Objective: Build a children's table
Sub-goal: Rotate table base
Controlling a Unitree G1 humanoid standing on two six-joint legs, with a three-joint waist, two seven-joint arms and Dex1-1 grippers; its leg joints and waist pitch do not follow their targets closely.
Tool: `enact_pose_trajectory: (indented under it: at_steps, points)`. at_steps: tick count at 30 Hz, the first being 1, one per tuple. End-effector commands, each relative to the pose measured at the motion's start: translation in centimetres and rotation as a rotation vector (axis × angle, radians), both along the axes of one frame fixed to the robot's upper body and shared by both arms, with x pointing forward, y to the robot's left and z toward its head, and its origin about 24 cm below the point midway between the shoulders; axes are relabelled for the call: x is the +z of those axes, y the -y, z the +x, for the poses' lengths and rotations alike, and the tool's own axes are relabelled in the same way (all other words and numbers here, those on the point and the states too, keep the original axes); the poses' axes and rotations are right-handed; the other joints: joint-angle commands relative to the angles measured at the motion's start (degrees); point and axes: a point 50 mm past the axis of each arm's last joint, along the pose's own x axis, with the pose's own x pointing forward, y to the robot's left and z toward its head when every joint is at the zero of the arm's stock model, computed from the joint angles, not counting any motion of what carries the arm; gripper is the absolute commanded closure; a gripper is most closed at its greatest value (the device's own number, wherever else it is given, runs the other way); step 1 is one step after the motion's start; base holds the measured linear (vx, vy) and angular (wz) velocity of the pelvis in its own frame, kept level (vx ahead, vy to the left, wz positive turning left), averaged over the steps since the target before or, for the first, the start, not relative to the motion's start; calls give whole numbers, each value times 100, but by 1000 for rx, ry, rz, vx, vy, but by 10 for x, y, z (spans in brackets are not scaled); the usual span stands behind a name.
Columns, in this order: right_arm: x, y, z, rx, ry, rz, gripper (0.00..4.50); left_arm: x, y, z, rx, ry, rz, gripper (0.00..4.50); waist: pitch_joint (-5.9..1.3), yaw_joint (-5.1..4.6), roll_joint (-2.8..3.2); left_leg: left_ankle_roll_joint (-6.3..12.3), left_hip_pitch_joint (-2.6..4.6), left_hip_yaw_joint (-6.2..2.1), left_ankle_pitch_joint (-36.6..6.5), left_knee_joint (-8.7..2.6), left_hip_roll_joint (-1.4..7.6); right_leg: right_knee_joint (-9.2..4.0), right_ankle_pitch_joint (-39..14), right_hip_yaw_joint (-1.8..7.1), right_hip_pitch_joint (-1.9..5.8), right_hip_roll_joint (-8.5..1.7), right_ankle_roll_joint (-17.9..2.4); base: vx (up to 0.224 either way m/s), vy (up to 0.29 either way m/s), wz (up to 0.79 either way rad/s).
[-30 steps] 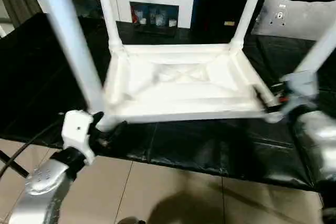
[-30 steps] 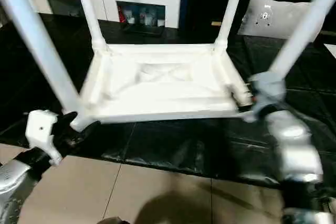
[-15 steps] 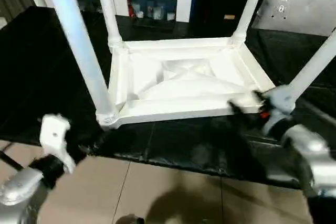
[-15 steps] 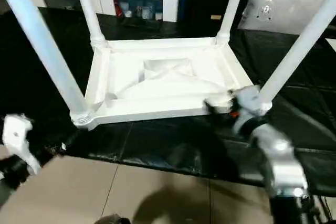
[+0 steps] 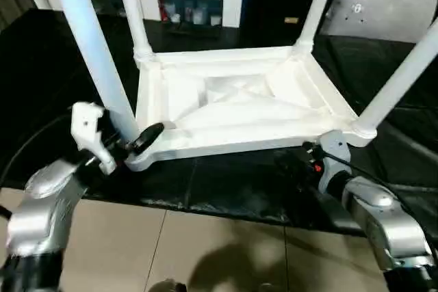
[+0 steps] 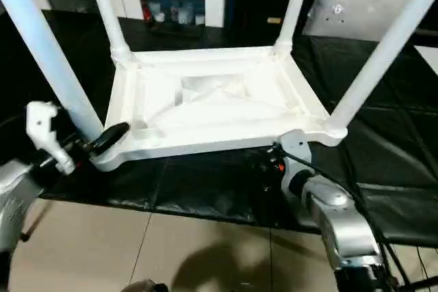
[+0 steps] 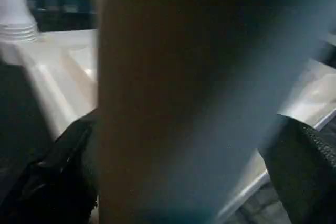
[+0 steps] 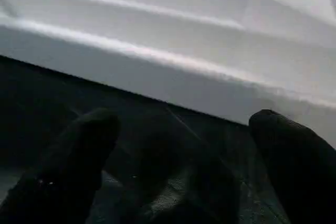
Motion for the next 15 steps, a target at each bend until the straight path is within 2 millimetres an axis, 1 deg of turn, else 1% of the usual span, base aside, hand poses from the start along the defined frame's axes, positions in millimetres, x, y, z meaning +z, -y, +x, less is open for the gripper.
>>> enact_pose_trajectory:
  at_steps: [1, 2, 3, 4, 5, 6, 7, 8, 9, 10, 11, 12, 13, 14, 15]
  points:
    - [-4, -3, 4, -22, -23, -32, 0, 6, 12, 3, -93, 20, -23, 6, -370, 32, 9, 211, 181, -121, -380, -459, 353, -337, 933, 136, 152, -387, -1464, 0, 0, 0]
    - [-6, -5, 7, -43, -36, -45, 0, 9, 22, 5, -174, 20, -60, 6, -366, 31, -29, 231, 177, -106, -336, -460, 351, -339, 939, 130, 153, -381, -1523, 0, 0, 0]
    - [-6, -5, 7, -43, -36, -45, 0, 9, 22, 5, -176, 20, -60, 6, -373, 47, -17, 224, 190, -106, -336, -457, 354, -326, 895, 126, 149, -387, -1567, 0, 0, 0]
    - [-7, -7, 11, -53, -33, -48, 0, 12, 31, 2, -268, 18, -87, 6, -355, 64, 14, 201, 205, -99, -447, -471, 374, -342, 729, 121, 132, -377, -1593, 0, 0, 0]
    - [-6, -7, 14, -66, -26, -49, 0, 14, 35, 0, -313, 16, -91, 6, -357, 76, -4, 164, 209, -92, -456, -479, 383, -331, 633, 123, 125, -379, -1605, 0, 0, 0]
    - [-5, -9, 18, -83, -13, -47, 0, 15, 41, -4, -380, 5, -99, 6, -353, 90, 9, 117, 224, -88, -498, -490, 388, -327, 539, 116, 110, -366, -1602, 0, 0, 0]
    - [-5, -9, 20, -93, -4, -48, 0, 16, 43, -6, -410, 0, -102, 6, -352, 103, 13, 87, 225, -85, -530, -496, 388, -331, 488, 116, 109, -370, -1595, 0, 0, 0]
    - [-2, -9, 26, -116, 16, -46, 0, 16, 47, -11, -478, -19, -114, 6, -356, 109, 16, 27, 235, -79, -579, -503, 391, -330, 430, 117, 106, -366, -1566, 0, 0, 0]
    - [-2, -9, 26, -116, 16, -46, 0, 16, 47, -11, -478, -19, -114, 6, -351, 110, 1, 12, 227, -73, -582, -504, 382, -327, 410, 120, 108, -363, -1548, 0, 0, 0]
    - [0, -12, 31, -118, 25, -31, 0, 17, 52, -19, -564, -54, -122, 6, -354, 110, -3, 9, 220, -67, -557, -497, 379, -317, 457, 130, 113, -370, -1530, 0, 0, 0]
    - [1, -13, 32, -117, 28, -30, 0, 17, 53, -19, -570, -56, -123, 6, -351, 101, -5, 17, 198, -71, -530, -502, 370, -318, 461, 130, 125, -364, -1513, 0, 0, 0]
    - [5, -17, 36, -103, 43, -23, 0, 17, 60, -27, -639, -81, -129, 6, -358, 105, -9, 10, 207, -62, -526, -498, 372, -317, 465, 128, 123, -362, -1504, 0, 0, 0]
    - [7, -21, 39, -91, 51, -21, 0, 18, 67, -34, -702, -103, -134, 6, -362, 75, -21, 26, 183, -69, -456, -491, 365, -303, 566, 126, 149, -362, -1509, 0, 0, 0]
    - [8, -23, 40, -84, 58, -24, 0, 17, 71, -37, -731, -114, -135, 6, -365, 62, -11, 45, 173, -68, -387, -487, 370, -300, 643, 122, 156, -364, -1499, 0, 0, 0]
    - [10, -25, 42, -75, 65, -28, 0, 17, 76, -41, -763, -123, -132, 6, -368, 31, -15, 56, 174, -59, -355, -478, 369, -295, 715, 122, 153, -359, -1522, 0, 0, 0]
